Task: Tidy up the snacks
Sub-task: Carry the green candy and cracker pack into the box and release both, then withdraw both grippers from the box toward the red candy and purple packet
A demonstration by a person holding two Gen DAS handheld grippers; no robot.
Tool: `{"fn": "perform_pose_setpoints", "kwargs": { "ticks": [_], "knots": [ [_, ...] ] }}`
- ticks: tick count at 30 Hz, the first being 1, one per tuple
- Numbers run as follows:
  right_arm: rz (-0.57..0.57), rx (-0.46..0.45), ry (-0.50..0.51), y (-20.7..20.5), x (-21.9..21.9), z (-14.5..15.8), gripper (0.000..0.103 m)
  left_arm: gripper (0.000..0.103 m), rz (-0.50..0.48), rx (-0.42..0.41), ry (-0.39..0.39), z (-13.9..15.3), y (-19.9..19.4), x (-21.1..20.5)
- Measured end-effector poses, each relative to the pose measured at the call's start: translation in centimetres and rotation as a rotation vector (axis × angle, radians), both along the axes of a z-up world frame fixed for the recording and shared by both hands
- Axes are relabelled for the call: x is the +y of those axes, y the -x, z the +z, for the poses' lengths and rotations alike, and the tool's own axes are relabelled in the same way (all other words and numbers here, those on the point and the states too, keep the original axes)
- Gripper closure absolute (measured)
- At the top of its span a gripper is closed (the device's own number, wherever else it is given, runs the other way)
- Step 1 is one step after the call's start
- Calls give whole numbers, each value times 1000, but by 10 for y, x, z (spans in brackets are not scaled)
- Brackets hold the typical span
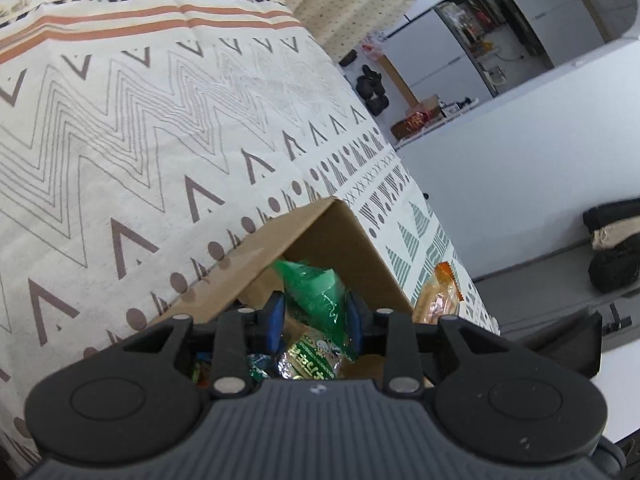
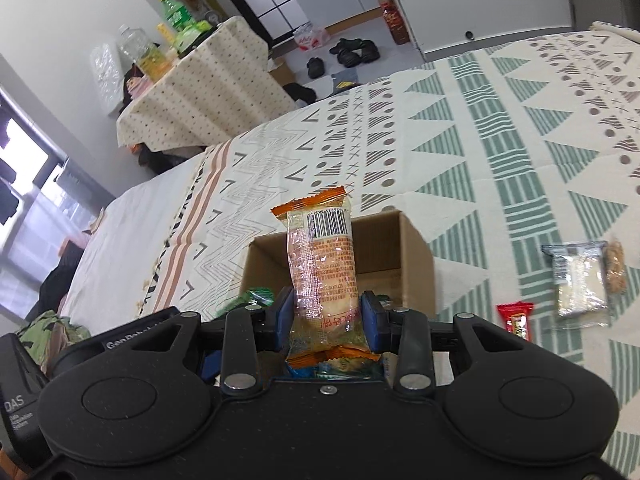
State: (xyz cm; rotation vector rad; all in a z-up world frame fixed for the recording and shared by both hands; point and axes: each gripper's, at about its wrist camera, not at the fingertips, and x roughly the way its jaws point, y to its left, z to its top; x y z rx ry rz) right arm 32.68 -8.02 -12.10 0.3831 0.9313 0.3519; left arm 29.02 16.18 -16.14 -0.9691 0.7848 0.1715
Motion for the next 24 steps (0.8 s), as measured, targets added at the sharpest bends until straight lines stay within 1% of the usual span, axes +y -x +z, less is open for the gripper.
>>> {"fn": "perform_pose_setpoints", "kwargs": {
  "ticks": [1, 2, 3, 4, 7, 12, 14, 15, 17, 19, 21, 24],
  "knots": [
    [4, 0, -1, -1, 2, 0, 68, 64, 5, 2, 4, 0, 1, 1],
    [10, 0, -3, -3, 4, 0, 68, 62, 12, 4, 10, 0, 2, 2],
    [16, 1, -2, -4, 6, -1, 68, 56, 22, 5, 13, 0, 3, 4],
    [22, 2, 1, -6, 8, -2, 68, 53, 32, 4, 15, 0, 4, 5],
    [43, 8, 7, -10, 15, -4, 68, 50, 46, -11, 23, 3, 7, 8],
    [59, 28, -5, -15, 24, -8, 68, 49, 49, -14, 17, 4, 7, 7],
    [79, 38, -15, -15, 28, -8, 64, 48, 50, -14, 18, 4, 8, 7],
    [83, 45, -23, -15, 28, -9, 62, 46, 48, -14, 16, 4, 8, 7],
    [73, 60, -35, -16, 25, -9, 51, 41, 45, -12, 6, 6, 8, 4],
    [53, 57, -33, -14, 18, -8, 50, 27, 37, -10, -5, 8, 8, 0],
    [29, 58, -28, -11, 7, -7, 50, 20, 26, -6, -22, 10, 8, -6],
    [-15, 59, -15, -7, -12, -4, 49, 19, 20, 4, -50, 11, 10, -14]
  ]
}}
